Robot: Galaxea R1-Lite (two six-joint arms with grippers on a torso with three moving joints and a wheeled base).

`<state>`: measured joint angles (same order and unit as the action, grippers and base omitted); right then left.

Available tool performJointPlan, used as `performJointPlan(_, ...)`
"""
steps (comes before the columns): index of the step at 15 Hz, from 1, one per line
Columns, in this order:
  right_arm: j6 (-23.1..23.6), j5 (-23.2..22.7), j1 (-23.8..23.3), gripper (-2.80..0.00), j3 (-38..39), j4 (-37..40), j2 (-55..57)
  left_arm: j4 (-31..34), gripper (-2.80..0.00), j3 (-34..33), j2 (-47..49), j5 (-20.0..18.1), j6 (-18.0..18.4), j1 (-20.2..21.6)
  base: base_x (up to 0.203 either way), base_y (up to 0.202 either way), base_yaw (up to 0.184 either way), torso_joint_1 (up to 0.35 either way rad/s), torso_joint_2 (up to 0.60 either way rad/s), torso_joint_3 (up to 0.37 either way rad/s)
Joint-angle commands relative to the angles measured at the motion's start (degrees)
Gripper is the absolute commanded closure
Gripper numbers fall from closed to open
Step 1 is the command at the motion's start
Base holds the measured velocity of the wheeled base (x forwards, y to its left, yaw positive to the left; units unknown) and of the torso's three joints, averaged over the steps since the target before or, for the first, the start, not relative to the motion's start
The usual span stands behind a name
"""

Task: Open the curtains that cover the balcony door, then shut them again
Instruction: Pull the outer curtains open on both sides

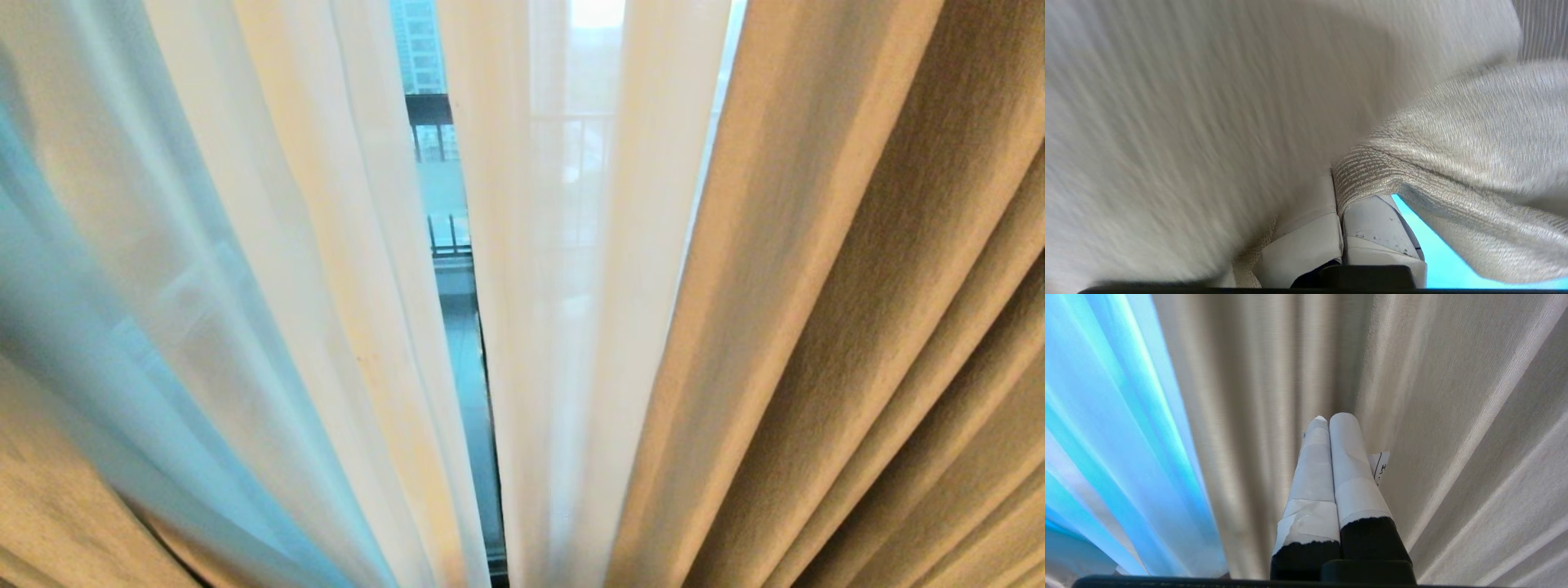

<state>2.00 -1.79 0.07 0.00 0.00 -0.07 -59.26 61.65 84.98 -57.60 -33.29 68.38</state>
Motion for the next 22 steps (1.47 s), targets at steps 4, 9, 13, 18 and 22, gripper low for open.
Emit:
performJointPlan(4, 0.02, -0.05, 0.01, 0.0, 0.0, 0.0, 0.07, -0.51, -2.8, -3.99, -2.85, -0.3, 0.07, -1.94, 0.0, 0.0, 0.0, 0.0, 0.0, 0.0)
performJointPlan(9, 0.02, -0.05, 0.01, 0.0, 0.0, 0.0, 0.07, -0.33, -2.8, -7.25, -5.46, -0.32, -0.02, -1.87, 0.0, 0.0, 0.0, 0.0, 0.0, 0.0)
performJointPlan(13, 0.02, -0.05, 0.01, 0.0, 0.0, 0.01, 0.07, -0.25, -2.8, -10.75, -8.5, -0.39, -0.11, -1.85, 0.0, 0.0, 0.0, 0.0, 0.0, 0.0)
performJointPlan(18, 0.02, -0.05, 0.01, 0.0, 0.0, 0.0, 0.07, 3.45, -2.8, -17.37, -15.78, -0.32, -0.04, -1.85, 0.0, 0.0, 0.0, 0.0, 0.0, 0.0)
performJointPlan(22, -0.06, -0.05, 0.01, 0.0, 0.0, 0.0, 0.07, 7.23, -2.8, -21.14, -21.06, -1.23, -0.02, -2.5, 0.0, 0.0, 0.0, 0.0, 0.0, 0.0)
